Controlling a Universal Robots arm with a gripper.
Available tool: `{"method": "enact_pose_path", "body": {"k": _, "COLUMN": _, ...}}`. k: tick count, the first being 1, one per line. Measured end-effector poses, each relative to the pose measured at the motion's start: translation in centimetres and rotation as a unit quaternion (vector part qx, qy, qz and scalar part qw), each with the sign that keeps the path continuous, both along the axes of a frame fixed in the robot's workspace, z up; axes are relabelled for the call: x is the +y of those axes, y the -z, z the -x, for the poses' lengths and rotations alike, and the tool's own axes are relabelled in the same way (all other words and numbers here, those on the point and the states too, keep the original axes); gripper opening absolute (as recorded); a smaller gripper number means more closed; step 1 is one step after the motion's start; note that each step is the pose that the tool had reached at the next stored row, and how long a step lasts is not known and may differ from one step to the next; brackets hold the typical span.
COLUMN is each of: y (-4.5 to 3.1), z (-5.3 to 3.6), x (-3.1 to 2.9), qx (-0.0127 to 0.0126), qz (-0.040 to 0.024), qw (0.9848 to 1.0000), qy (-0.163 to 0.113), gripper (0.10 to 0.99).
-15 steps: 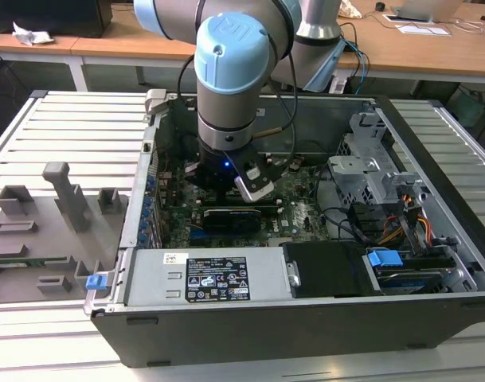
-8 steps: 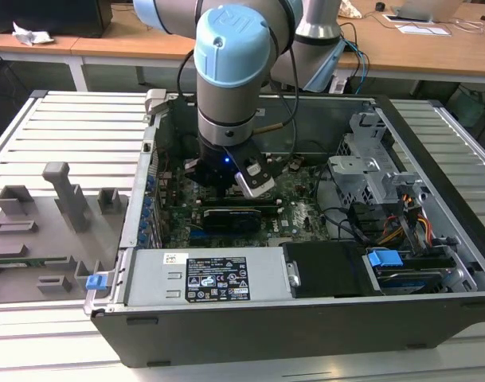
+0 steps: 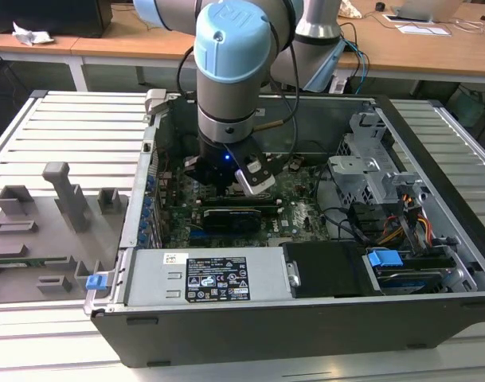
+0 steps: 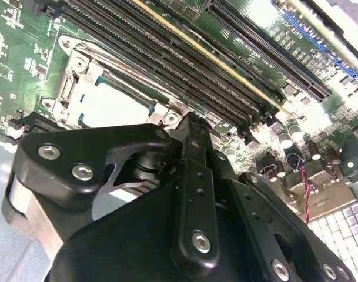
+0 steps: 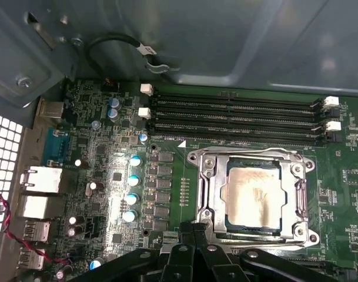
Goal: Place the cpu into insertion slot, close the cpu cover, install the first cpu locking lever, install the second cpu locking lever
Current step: 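Install the second cpu locking lever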
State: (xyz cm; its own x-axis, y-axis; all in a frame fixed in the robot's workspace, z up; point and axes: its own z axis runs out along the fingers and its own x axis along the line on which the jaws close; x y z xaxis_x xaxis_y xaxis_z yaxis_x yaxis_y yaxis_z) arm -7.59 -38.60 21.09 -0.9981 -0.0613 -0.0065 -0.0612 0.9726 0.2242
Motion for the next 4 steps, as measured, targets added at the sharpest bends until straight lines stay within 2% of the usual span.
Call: {"method": "enact_pose_path", "body": {"k": 4, "y": -0.05, "z": 0.01, "x": -0.01, "qx": 0.0, "qz": 0.0001, "qw": 1.0, "qy": 0.0, "gripper": 0.106}}
